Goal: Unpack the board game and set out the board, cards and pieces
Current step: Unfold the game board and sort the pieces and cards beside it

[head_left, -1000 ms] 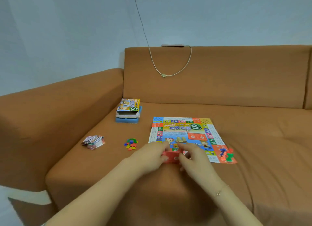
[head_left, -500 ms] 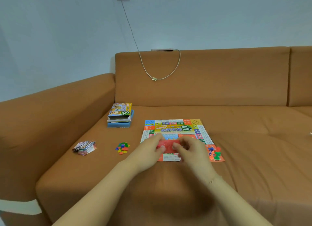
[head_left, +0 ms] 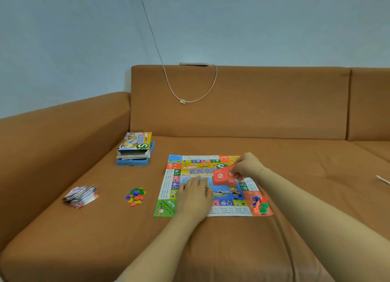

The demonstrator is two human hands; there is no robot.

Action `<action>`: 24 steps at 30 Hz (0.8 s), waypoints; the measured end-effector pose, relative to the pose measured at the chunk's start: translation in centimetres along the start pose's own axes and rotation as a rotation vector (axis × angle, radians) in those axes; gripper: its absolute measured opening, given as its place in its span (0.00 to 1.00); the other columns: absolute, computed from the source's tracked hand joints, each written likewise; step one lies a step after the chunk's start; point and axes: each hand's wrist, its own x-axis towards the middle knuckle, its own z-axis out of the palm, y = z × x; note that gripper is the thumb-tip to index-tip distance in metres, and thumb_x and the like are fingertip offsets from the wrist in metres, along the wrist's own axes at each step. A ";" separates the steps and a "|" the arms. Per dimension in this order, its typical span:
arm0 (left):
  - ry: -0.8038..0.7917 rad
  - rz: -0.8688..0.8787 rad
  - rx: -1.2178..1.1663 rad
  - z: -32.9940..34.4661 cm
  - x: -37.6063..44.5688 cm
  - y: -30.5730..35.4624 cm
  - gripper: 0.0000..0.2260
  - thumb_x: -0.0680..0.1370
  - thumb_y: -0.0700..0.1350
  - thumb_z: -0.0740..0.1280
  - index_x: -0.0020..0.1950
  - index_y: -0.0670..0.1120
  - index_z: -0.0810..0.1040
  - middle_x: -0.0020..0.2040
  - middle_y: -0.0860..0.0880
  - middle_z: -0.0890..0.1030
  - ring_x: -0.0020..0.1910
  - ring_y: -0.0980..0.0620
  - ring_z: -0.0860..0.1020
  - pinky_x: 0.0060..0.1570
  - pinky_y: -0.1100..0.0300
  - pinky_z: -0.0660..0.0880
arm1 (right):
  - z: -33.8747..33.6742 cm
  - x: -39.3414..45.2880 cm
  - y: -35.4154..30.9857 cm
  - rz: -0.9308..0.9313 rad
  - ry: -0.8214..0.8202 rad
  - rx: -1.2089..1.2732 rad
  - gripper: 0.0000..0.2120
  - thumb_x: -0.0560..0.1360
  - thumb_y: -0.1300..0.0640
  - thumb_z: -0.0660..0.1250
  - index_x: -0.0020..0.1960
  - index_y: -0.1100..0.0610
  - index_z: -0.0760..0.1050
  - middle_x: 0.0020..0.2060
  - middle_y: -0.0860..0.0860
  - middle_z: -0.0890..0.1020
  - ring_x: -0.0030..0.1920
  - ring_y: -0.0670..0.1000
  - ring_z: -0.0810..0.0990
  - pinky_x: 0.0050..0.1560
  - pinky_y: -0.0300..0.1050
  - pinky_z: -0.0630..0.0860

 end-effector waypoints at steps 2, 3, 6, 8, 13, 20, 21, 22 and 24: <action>-0.013 0.013 0.014 0.3 0.1 -0.2 0.21 0.82 0.52 0.51 0.75 0.51 0.62 0.76 0.51 0.61 0.75 0.53 0.57 0.73 0.50 0.52 | 0.1 0.8 0.4 0.042 -0.020 -0.027 0.08 0.70 0.70 0.69 0.33 0.63 0.76 0.27 0.58 0.78 0.26 0.50 0.77 0.41 0.45 0.79; -0.021 0.020 0.024 0.5 0.1 -0.3 0.21 0.82 0.52 0.51 0.74 0.51 0.62 0.76 0.50 0.61 0.75 0.53 0.56 0.74 0.50 0.51 | 0.3 1.2 0.6 0.067 -0.034 -0.037 0.05 0.70 0.69 0.70 0.36 0.63 0.77 0.28 0.58 0.79 0.26 0.50 0.77 0.41 0.44 0.80; -0.030 0.027 0.049 0.6 0.1 -0.2 0.20 0.82 0.52 0.49 0.73 0.52 0.63 0.77 0.49 0.59 0.76 0.52 0.53 0.74 0.48 0.49 | 0.6 1.5 0.9 0.104 -0.073 -0.084 0.08 0.71 0.66 0.71 0.50 0.66 0.80 0.33 0.59 0.82 0.28 0.49 0.79 0.44 0.45 0.81; -0.043 0.021 0.051 0.6 0.0 -0.2 0.20 0.82 0.52 0.49 0.73 0.52 0.63 0.77 0.49 0.58 0.76 0.52 0.52 0.74 0.48 0.48 | 0.9 1.4 0.8 0.106 -0.098 -0.090 0.07 0.71 0.65 0.70 0.49 0.65 0.80 0.32 0.58 0.82 0.28 0.50 0.79 0.47 0.47 0.81; -0.050 0.014 0.042 0.4 -0.2 0.0 0.20 0.82 0.52 0.48 0.74 0.52 0.62 0.77 0.49 0.58 0.77 0.52 0.52 0.74 0.48 0.46 | 1.8 1.6 0.5 0.094 -0.076 -0.155 0.07 0.73 0.63 0.69 0.50 0.63 0.78 0.30 0.56 0.81 0.22 0.47 0.79 0.43 0.45 0.80; -0.060 0.013 0.038 0.1 -0.4 0.1 0.21 0.82 0.52 0.48 0.75 0.52 0.61 0.77 0.49 0.57 0.77 0.52 0.52 0.74 0.49 0.46 | 1.8 1.3 0.7 0.078 -0.017 -0.225 0.09 0.72 0.60 0.71 0.45 0.61 0.71 0.30 0.54 0.79 0.22 0.48 0.79 0.39 0.44 0.80; -0.055 0.014 0.039 0.2 -0.5 0.1 0.21 0.82 0.52 0.48 0.75 0.52 0.61 0.77 0.49 0.58 0.77 0.52 0.52 0.74 0.49 0.46 | 1.8 1.1 0.7 0.066 -0.004 -0.249 0.09 0.72 0.60 0.71 0.45 0.61 0.71 0.31 0.54 0.80 0.25 0.50 0.81 0.41 0.45 0.81; -0.052 0.014 0.037 0.2 -0.5 0.1 0.20 0.82 0.52 0.48 0.75 0.52 0.62 0.77 0.49 0.58 0.76 0.52 0.53 0.74 0.49 0.47 | 1.8 0.9 0.7 0.045 0.012 -0.274 0.08 0.71 0.61 0.71 0.45 0.60 0.71 0.34 0.56 0.82 0.29 0.52 0.81 0.43 0.46 0.80; -0.039 0.017 0.026 0.0 -0.5 0.2 0.20 0.82 0.51 0.49 0.73 0.52 0.64 0.76 0.51 0.61 0.75 0.53 0.55 0.74 0.49 0.48 | 1.8 0.4 0.6 -0.003 0.045 -0.296 0.09 0.70 0.63 0.71 0.42 0.59 0.70 0.45 0.61 0.84 0.35 0.57 0.80 0.40 0.45 0.77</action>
